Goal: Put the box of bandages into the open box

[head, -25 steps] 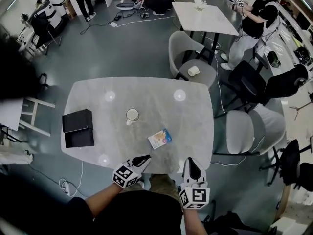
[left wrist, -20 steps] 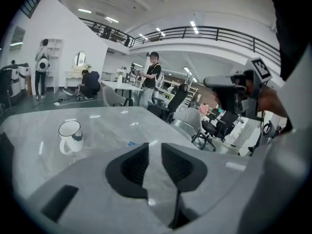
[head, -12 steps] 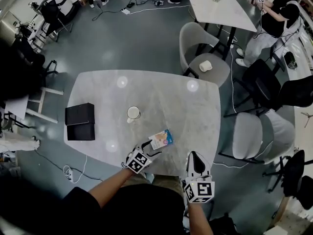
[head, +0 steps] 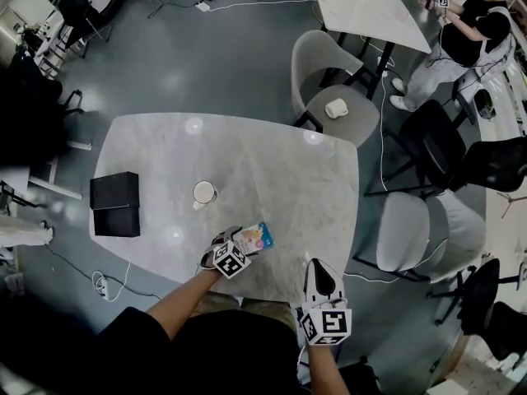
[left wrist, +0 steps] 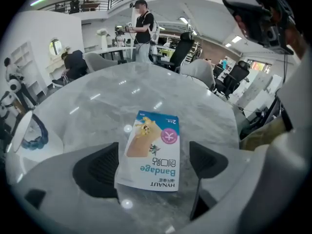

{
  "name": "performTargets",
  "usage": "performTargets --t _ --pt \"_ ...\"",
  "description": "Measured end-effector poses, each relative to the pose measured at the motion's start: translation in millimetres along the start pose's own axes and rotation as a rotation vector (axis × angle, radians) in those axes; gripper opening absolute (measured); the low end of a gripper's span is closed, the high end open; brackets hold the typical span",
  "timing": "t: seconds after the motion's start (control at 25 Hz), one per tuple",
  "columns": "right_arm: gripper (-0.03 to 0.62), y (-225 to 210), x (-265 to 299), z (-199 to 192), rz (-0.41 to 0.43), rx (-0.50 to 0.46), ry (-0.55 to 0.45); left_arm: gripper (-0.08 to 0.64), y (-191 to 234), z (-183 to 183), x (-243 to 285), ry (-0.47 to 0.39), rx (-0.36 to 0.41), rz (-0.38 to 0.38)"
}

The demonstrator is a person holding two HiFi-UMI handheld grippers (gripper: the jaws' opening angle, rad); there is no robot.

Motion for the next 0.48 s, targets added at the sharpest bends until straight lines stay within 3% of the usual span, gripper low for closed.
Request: performTargets --t 0.2,0.48 --pt "0.012 -8.9 0.7 1.8 -0.016 0.003 0.009 0.456 -0.7 -10.8 17.5 0.076 0.07 -0.019" --pt "0.012 -7.2 1.3 -6.4 -0.02 0.011 0.024 0.449 4.7 -10.3 24.5 0.102 0.038 -0.004"
Point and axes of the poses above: the fingertips, and each gripper's own axes: x forward along the fingers, y to its left, z out of its top, the point moved 1 cm from there along -x, backward along the fingers, and after that the axes turned 10 degrees about z, right-handed, at the moved point
